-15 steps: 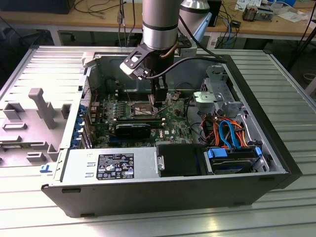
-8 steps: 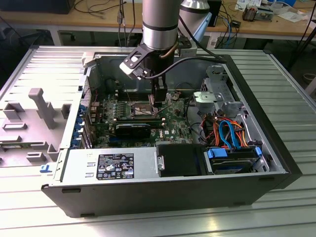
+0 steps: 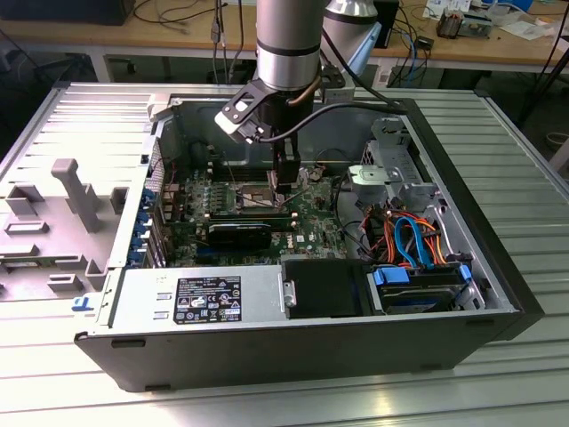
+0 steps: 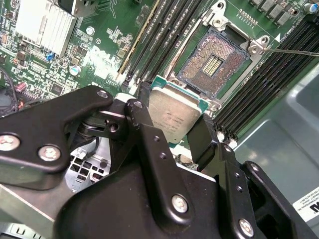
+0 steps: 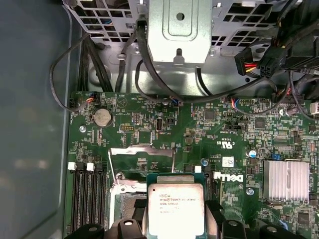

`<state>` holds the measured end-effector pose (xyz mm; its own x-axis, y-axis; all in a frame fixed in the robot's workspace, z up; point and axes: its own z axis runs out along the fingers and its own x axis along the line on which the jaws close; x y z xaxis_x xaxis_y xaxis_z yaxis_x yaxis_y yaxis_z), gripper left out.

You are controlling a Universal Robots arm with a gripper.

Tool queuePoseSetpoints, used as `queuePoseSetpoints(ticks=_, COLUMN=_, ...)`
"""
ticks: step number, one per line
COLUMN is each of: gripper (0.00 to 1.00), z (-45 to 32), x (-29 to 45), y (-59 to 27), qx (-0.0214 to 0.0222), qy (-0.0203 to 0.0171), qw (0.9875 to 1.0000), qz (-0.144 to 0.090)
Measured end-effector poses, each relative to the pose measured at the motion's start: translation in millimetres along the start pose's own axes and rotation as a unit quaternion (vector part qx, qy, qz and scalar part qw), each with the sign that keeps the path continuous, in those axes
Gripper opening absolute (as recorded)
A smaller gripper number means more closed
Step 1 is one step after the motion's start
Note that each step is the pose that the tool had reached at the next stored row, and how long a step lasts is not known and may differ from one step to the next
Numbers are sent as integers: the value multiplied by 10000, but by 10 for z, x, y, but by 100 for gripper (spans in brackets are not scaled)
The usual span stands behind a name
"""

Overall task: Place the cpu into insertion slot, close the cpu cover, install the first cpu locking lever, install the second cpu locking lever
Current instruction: 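Place the cpu into insertion slot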

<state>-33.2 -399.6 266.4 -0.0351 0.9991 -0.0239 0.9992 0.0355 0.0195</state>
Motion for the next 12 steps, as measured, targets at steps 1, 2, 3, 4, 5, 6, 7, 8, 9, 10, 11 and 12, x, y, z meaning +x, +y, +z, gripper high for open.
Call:
queuePoseSetpoints(ticks=1, gripper=55, z=0, x=0, y=0, qx=0, qy=0, qw=10000, qz=8)
queuePoseSetpoints(ticks=2, gripper=55, z=0, x=0, y=0, qx=1, qy=-1, qw=10000, qz=17)
queuePoseSetpoints(ticks=3, gripper=55, z=1, x=0, y=0, qx=1, qy=-1, qw=10000, qz=27)
queuePoseSetpoints(ticks=4, gripper=55, z=1, x=0, y=0, qx=1, qy=-1, qw=10000, qz=35)
queuePoseSetpoints(ticks=5, gripper=55, z=2, x=0, y=0, qx=1, qy=-1, qw=10000, qz=44)
queuePoseSetpoints(ticks=6, gripper=55, z=2, x=0, y=0, qx=1, qy=-1, qw=10000, qz=51)
queuePoseSetpoints(ticks=7, gripper=55, z=3, x=0, y=0, qx=1, qy=-1, qw=10000, qz=61)
queuePoseSetpoints(ticks=8, gripper=55, z=3, x=0, y=0, qx=2, qy=-2, qw=10000, qz=70)
queuePoseSetpoints(ticks=9, gripper=55, z=4, x=0, y=0, qx=2, qy=-2, qw=10000, qz=78)
queuePoseSetpoints(ticks=10, gripper=55, z=4, x=0, y=0, qx=2, qy=-2, qw=10000, qz=87)
queuePoseSetpoints(ticks=11, gripper=55, z=4, x=0, y=0, qx=2, qy=-2, qw=10000, qz=96)
queuePoseSetpoints(ticks=12, gripper=55, z=5, x=0, y=0, qx=2, qy=-2, qw=9999, qz=104)
